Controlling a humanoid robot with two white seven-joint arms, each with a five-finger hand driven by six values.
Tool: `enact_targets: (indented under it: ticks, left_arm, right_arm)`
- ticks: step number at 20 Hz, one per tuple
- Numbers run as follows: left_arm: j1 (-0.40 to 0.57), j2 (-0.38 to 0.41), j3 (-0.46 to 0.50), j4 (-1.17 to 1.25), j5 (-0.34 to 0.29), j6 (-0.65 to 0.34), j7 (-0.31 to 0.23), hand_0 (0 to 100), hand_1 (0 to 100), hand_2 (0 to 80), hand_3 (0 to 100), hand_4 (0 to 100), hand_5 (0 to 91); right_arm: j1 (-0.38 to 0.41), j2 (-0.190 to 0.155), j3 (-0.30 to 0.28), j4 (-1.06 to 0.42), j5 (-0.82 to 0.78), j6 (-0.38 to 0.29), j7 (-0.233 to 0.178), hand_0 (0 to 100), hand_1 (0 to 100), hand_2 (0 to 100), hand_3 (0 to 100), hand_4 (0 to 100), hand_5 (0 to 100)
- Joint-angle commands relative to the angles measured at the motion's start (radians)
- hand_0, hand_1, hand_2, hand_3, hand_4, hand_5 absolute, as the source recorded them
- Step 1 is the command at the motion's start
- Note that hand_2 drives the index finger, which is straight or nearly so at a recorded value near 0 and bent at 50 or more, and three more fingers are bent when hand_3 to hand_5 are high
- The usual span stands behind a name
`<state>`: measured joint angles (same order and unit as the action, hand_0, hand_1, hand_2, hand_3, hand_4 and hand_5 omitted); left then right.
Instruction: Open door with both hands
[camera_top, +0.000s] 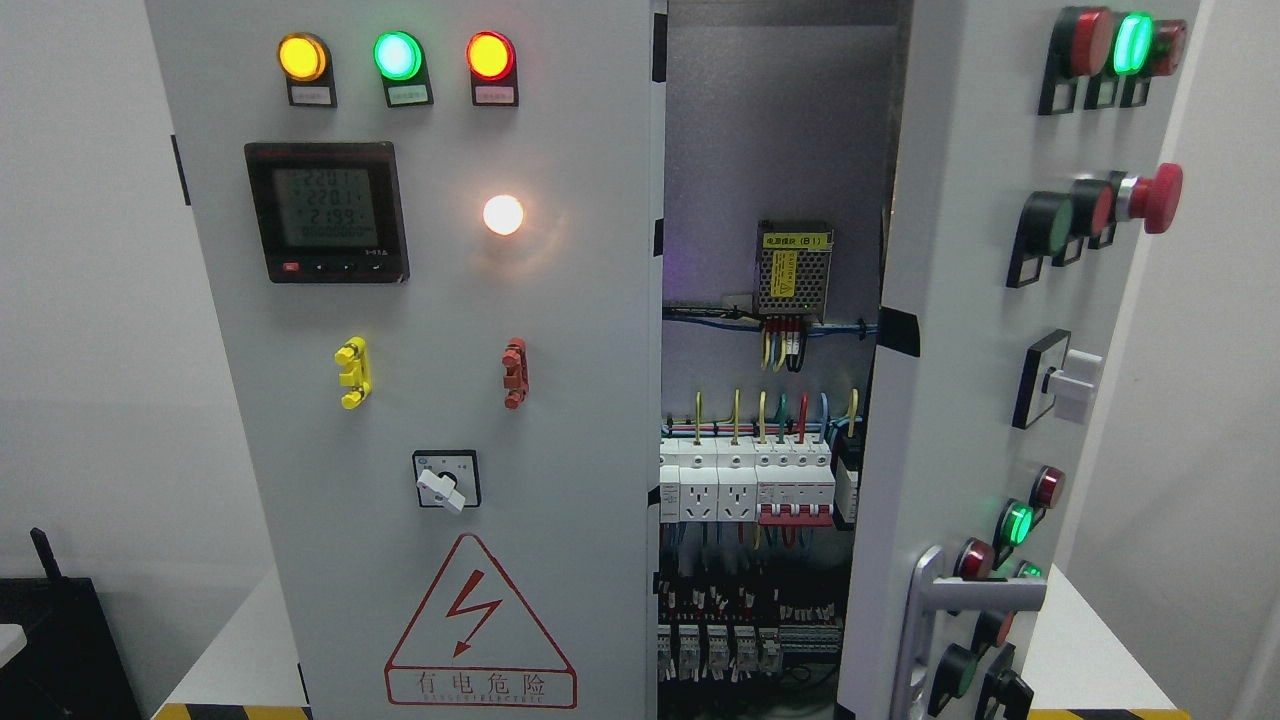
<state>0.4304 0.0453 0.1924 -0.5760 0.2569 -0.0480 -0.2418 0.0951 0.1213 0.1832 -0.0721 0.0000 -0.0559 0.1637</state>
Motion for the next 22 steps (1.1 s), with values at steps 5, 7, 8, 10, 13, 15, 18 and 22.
enact_targets:
  ticks: [5, 7, 8, 10, 13, 15, 18, 22]
  left_arm:
    - [0.209, 0.4, 0.381, -0.858, 0.446, -0.015, -0.019, 12, 39, 0.0, 0, 0, 0.0]
    - [0.208, 0.618, 0.377, -0.849, 0.638, -0.013, -0.06, 12, 39, 0.0, 0, 0, 0.0]
    - [0.208, 0.73, 0.377, -0.841, 0.739, -0.013, -0.088, 12, 39, 0.0, 0, 0, 0.0]
    - [0.2, 0.894, 0.38, -0.829, 0.907, -0.013, -0.146, 12, 39, 0.0, 0, 0, 0.0]
    - [0.174, 1.039, 0.4, -0.838, 1.024, -0.013, -0.23, 12, 39, 0.0, 0, 0, 0.0]
    - [0.156, 1.135, 0.401, -0.832, 1.114, -0.009, -0.281, 12, 39, 0.0, 0, 0, 0.0]
    - [0.152, 1.241, 0.407, -0.837, 1.225, -0.007, -0.376, 12, 39, 0.0, 0, 0, 0.0]
    - [0.154, 1.35, 0.406, -0.87, 1.303, -0.004, -0.517, 12, 39, 0.0, 0, 0, 0.0]
  right_arm:
    - [0.0, 0.001, 0.001, 0.0, -0.023, 0.001, 0.0, 12, 39, 0, 0, 0, 0]
    - [0.0, 0.0, -0.001, 0.0, -0.023, 0.001, 0.0, 12, 39, 0, 0, 0, 0]
    - [0.0, 0.0, 0.001, 0.0, -0.023, 0.001, 0.0, 12, 39, 0, 0, 0, 0]
    - [0.0, 0.0, -0.001, 0.0, -0.023, 0.001, 0.0, 12, 39, 0, 0, 0, 0]
    - [0.0, 0.0, 0.001, 0.0, -0.023, 0.001, 0.0, 12, 39, 0, 0, 0, 0]
    - [0.0, 0.0, 0.001, 0.0, -0.023, 0.001, 0.0, 12, 39, 0, 0, 0, 0]
    - [0.0, 0.0, 0.001, 0.0, -0.021, 0.001, 0.0, 12, 39, 0, 0, 0, 0]
    - [0.0, 0.0, -0.002, 0.0, -0.02, 0.001, 0.0, 12, 39, 0, 0, 0, 0]
